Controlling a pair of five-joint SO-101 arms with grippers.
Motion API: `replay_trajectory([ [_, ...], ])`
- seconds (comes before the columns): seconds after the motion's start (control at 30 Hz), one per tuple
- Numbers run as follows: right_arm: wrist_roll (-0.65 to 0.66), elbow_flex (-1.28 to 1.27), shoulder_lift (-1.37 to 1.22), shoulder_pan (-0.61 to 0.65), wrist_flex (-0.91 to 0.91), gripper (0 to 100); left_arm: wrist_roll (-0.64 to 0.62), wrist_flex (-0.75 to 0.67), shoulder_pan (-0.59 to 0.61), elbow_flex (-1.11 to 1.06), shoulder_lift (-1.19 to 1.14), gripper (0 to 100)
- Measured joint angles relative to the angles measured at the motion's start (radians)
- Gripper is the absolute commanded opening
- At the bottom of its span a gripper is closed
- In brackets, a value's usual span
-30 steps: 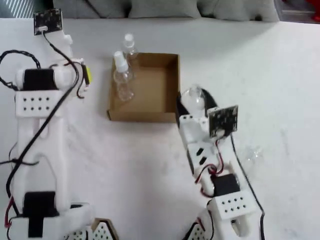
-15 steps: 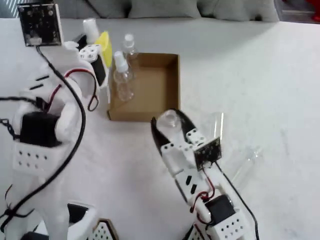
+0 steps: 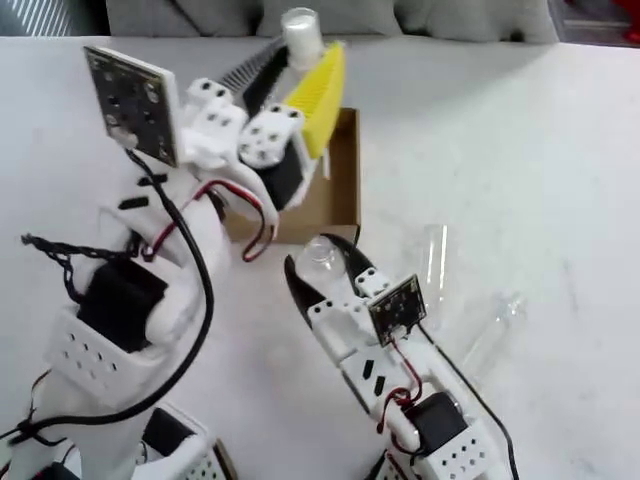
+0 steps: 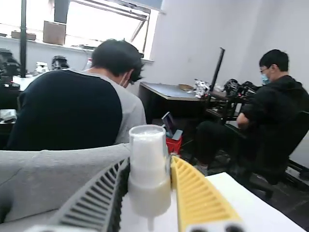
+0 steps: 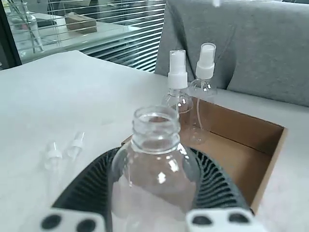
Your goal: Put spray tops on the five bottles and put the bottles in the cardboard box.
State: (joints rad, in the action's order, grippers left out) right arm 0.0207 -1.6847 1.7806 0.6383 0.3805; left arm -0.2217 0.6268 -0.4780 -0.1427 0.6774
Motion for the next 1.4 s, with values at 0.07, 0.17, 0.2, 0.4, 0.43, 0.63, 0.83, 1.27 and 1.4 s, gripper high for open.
replay_trajectory([
  [0.07,0.0,0.0,0.0,0.002,0.0,2.1,-0.035,0.0,-0.026,0.0,0.0,2],
  [0.17,0.0,0.0,0.0,0.002,0.0,2.1,-0.078,0.0,-0.032,0.0,0.0,2],
  [0.2,0.0,0.0,0.0,0.002,0.0,2.1,-0.087,0.002,-0.034,0.0,0.0,2],
  [0.4,0.0,0.0,0.0,0.002,0.0,2.1,-0.095,0.118,-0.037,0.0,0.0,2],
  [0.43,0.0,0.0,0.0,0.002,0.0,2.1,-0.095,0.14,-0.037,0.0,0.0,2],
  [0.63,0.0,0.0,0.0,0.002,0.0,2.1,-0.095,0.244,-0.037,0.0,0.0,2],
  [0.83,0.0,0.0,0.0,0.002,0.0,2.1,-0.095,0.25,-0.025,0.0,0.0,2],
  [1.27,0.0,0.0,0.0,0.002,0.0,2.1,-0.097,0.305,0.0,-0.043,0.002,2],
  [1.4,0.0,0.0,0.0,0.002,0.0,2.1,-0.097,0.305,0.0,-0.133,0.002,2],
])
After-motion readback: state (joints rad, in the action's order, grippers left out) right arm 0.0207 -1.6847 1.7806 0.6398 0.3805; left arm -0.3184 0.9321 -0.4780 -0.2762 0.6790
